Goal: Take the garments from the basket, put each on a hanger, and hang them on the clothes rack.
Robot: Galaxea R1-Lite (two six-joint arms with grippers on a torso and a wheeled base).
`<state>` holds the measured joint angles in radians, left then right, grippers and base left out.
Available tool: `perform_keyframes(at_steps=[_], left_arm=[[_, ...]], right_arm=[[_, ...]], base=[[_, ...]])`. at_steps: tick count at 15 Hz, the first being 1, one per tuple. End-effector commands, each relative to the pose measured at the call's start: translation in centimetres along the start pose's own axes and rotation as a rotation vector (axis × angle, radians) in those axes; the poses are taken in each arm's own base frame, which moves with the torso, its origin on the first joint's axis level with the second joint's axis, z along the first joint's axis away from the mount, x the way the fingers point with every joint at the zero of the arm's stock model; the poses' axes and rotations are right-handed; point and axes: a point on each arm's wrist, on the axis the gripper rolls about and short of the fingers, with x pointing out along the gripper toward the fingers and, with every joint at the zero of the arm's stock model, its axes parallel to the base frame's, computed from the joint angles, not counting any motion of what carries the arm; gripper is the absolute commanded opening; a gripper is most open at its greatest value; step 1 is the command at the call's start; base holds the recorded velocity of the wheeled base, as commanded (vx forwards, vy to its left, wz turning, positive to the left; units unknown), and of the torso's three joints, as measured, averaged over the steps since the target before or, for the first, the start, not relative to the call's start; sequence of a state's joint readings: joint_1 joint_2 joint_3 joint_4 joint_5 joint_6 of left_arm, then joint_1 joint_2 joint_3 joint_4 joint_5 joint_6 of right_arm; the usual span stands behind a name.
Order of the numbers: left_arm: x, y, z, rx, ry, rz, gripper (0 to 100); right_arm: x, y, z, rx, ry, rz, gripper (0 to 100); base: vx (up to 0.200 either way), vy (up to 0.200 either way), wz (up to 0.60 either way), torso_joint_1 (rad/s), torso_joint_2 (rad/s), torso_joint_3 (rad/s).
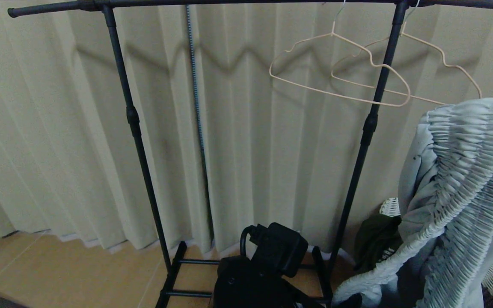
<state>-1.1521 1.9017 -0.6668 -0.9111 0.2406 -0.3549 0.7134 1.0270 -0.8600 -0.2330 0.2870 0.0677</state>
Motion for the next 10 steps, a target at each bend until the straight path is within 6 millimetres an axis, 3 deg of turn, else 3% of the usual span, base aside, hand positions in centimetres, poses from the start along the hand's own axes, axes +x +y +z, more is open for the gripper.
perform_keyframes(at_steps=[1,2,3,5,8,10], left_arm=[[0.3,0.2,-0.5,-0.012,0.009,0.010,100],[0.2,0.2,-0.6,-0.015,0.008,0.015,100],[0.2,0.3,-0.7,-0.016,0.013,0.023,0],[-0.1,0.7,-1.1,-0.012,0.026,0.038,0],[-2.3,2.8,-0.8,0.034,-0.063,0.075,0],[-4.9,5.2,2.0,0.094,-0.191,0.137,0]], right_arm=[[-0.2,0.1,0.1,-0.003,-0.009,0.000,0],[-0.2,0.1,0.1,-0.003,-0.009,0.000,0],[-0.3,0.1,0.2,-0.005,-0.010,0.000,0],[-0.2,0.0,0.1,-0.004,-0.008,-0.004,0],[0.3,-0.6,-0.2,-0.006,0.016,-0.040,0],[1.1,-1.6,-0.5,-0.006,0.041,-0.093,0]], base=[[0.000,0.000,0.00,0.000,0.00,0.000],[0.000,0.000,0.00,0.000,0.00,0.000],[0.000,0.000,0.00,0.000,0.00,0.000],[0.000,0.000,0.00,0.000,0.00,0.000],[0.000,0.000,0.00,0.000,0.00,0.000],[0.000,0.000,0.00,0.000,0.00,0.000]])
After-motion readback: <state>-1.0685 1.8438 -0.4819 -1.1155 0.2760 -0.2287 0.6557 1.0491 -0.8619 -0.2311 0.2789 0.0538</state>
